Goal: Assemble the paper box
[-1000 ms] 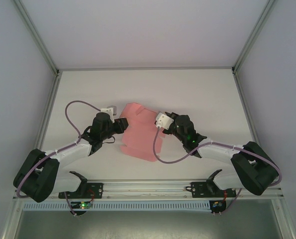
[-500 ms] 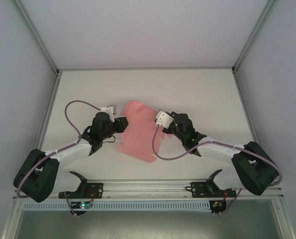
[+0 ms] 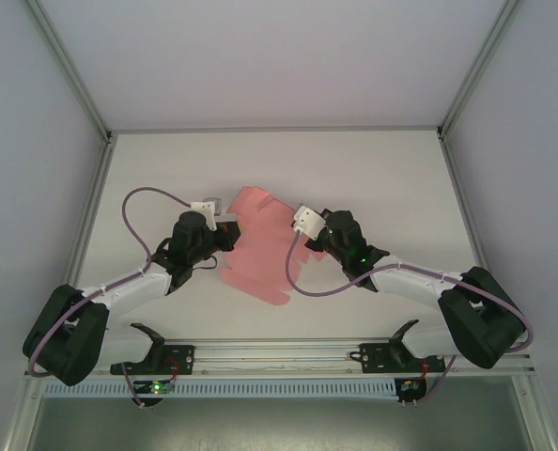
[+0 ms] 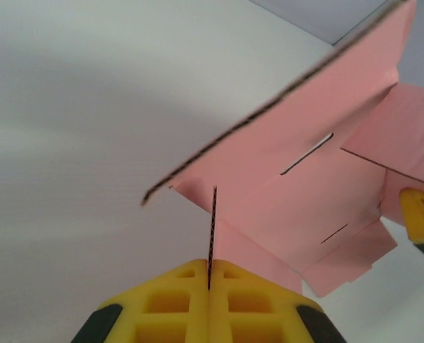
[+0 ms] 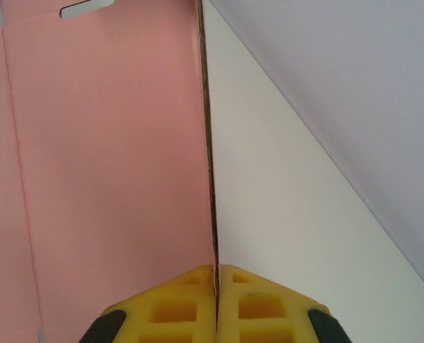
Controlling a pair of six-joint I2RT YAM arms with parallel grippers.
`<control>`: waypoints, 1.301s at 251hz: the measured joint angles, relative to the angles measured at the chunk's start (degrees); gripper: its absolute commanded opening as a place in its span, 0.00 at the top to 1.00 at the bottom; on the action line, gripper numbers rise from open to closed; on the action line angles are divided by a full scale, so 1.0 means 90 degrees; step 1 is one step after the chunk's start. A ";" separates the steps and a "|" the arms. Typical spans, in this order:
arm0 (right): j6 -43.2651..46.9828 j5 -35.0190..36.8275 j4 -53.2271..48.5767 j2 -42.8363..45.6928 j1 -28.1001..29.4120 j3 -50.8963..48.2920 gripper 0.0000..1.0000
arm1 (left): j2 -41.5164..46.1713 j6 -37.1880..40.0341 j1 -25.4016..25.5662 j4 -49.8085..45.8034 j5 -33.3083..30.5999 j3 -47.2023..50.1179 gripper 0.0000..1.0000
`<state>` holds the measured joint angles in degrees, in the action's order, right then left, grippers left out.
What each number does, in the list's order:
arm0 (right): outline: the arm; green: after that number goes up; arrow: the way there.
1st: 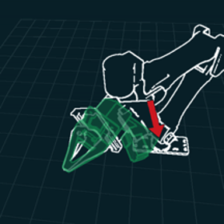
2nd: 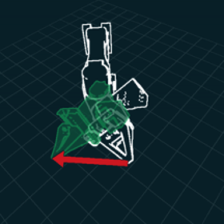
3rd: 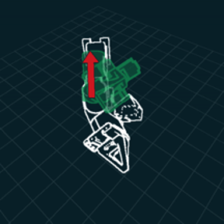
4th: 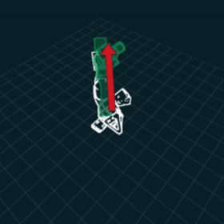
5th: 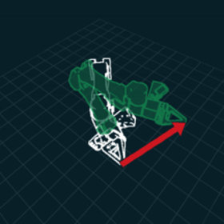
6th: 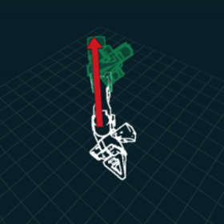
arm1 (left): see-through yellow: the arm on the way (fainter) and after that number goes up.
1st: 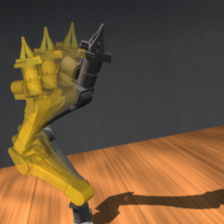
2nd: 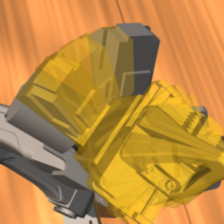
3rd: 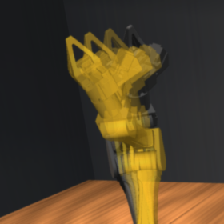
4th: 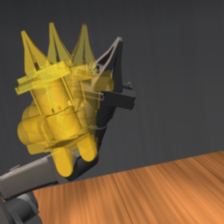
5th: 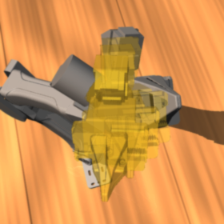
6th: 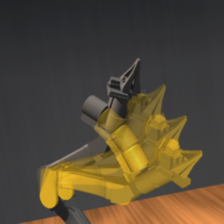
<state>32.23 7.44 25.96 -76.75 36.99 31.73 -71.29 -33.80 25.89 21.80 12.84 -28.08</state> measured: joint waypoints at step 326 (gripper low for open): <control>0.2234 0.1651 0.0294 -0.0794 0.1336 0.0185 1.00 | -0.1421 0.2606 0.2127 -0.1479 -0.2667 -0.0886 1.00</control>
<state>52.34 22.31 28.60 -83.90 49.01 33.39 -84.07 -10.35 45.04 8.49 -11.16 -36.05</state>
